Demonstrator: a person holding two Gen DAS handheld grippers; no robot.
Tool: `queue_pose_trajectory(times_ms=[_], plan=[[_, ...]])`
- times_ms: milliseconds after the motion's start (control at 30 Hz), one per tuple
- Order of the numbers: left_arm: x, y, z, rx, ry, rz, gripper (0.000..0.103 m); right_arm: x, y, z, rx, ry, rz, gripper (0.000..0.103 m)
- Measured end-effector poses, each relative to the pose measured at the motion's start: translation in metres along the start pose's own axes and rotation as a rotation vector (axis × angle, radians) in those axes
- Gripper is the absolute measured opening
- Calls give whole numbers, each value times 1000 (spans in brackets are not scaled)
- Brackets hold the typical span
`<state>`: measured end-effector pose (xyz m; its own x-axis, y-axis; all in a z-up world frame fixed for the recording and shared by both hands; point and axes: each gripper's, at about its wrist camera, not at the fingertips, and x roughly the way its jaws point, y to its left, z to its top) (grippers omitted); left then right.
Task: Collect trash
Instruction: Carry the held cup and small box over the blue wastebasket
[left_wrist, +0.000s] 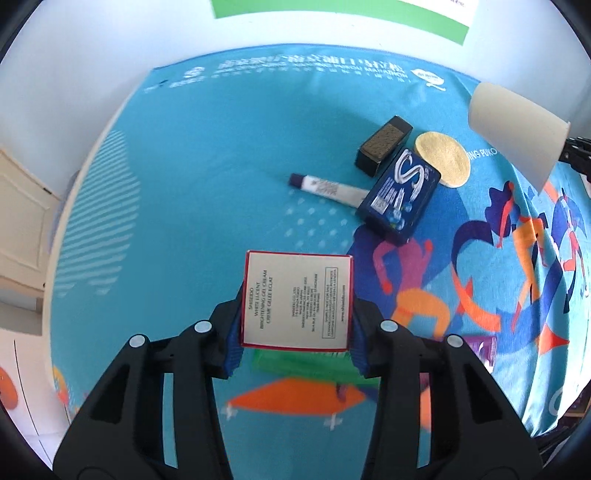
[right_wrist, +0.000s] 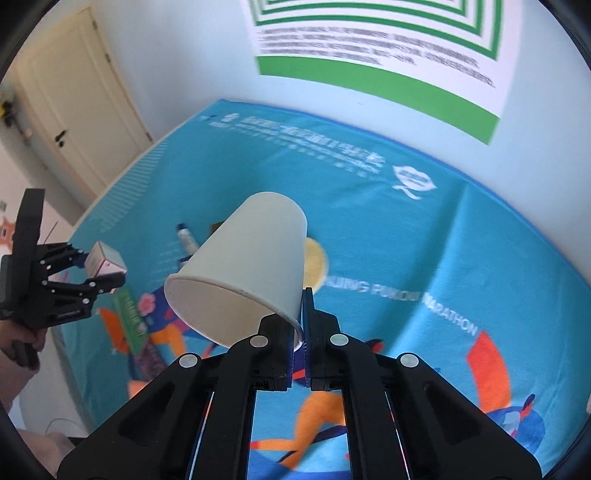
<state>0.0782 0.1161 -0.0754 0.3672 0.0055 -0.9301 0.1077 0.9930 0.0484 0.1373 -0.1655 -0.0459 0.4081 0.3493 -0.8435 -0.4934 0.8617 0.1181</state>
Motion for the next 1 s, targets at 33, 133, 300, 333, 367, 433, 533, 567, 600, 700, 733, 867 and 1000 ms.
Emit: queue_pose_trajectory(times_ms=[33, 133, 300, 333, 367, 433, 533, 567, 600, 700, 733, 867, 1000], plan=[[-3, 4, -3, -10, -4, 8, 42, -3, 14, 0, -26, -3, 21, 5], [-19, 14, -25, -54, -15, 38, 42, -6, 46, -1, -80, -3, 76, 5], [-43, 44, -74, -153, -14, 98, 42, -4, 103, -2, -191, 6, 166, 5], [-44, 54, -82, -177, -10, 106, 42, -3, 118, -3, -222, 12, 190, 5], [-48, 63, -98, -216, -2, 120, 42, 0, 132, -2, -249, 19, 212, 5], [-54, 77, -118, -263, 7, 138, 42, 4, 161, -4, -305, 30, 253, 5], [-65, 98, -159, -354, 23, 170, 42, 10, 208, -7, -396, 52, 320, 5], [-71, 107, -178, -396, 32, 184, 42, 12, 221, -8, -417, 58, 334, 5], [-74, 112, -189, -422, 36, 193, 42, 15, 239, -10, -451, 68, 359, 5], [-85, 131, -228, -507, 51, 224, 42, 20, 277, -15, -518, 86, 406, 5], [-88, 136, -238, -532, 56, 232, 42, 22, 293, -17, -546, 93, 424, 5], [-102, 159, -290, -646, 78, 268, 42, 27, 347, -27, -641, 127, 486, 5], [-108, 173, -330, -736, 96, 290, 42, 32, 396, -38, -722, 163, 541, 5]])
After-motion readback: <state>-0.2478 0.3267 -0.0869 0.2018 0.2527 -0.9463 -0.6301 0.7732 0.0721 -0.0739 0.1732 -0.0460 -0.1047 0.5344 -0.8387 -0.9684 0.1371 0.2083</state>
